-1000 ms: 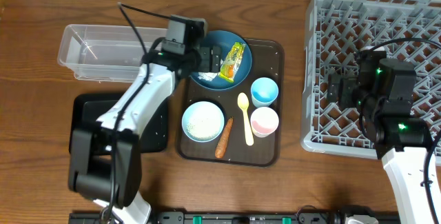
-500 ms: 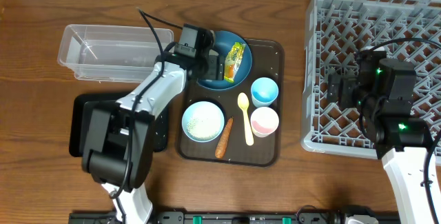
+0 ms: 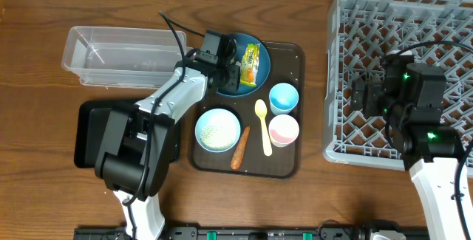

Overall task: Sort waste into correct bins and load items into the dishwasher rack
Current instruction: 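Reach the left gripper to the blue plate and grasp the white tissue, then carry the tissue with the left gripper and drop it into the clear bin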

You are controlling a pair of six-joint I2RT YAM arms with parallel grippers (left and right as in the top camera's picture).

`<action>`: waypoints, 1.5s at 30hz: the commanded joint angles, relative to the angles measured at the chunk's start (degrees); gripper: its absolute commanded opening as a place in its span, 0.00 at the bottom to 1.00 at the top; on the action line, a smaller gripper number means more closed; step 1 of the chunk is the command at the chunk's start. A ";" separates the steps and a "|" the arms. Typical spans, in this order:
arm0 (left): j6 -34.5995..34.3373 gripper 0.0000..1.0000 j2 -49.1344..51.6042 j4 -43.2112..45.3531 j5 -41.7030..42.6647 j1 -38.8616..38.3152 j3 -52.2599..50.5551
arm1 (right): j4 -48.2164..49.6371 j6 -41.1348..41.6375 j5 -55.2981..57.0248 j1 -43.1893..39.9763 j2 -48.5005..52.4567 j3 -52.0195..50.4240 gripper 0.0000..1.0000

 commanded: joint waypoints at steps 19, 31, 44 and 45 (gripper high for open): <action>0.28 0.06 -22.34 -0.74 -18.69 7.89 1.07 | -0.15 0.35 1.79 -0.39 -0.13 1.18 0.99; 0.22 0.45 -18.25 -0.92 -17.90 19.32 0.79 | -0.17 0.35 1.77 -0.39 -0.13 1.18 0.99; -12.50 0.51 -18.18 -2.84 -7.23 11.04 -0.50 | -0.13 0.37 1.79 -0.39 -0.13 1.18 0.99; -14.49 0.51 -18.05 -2.73 -8.02 9.79 -0.79 | -0.13 0.37 1.77 -0.39 -0.13 1.18 0.99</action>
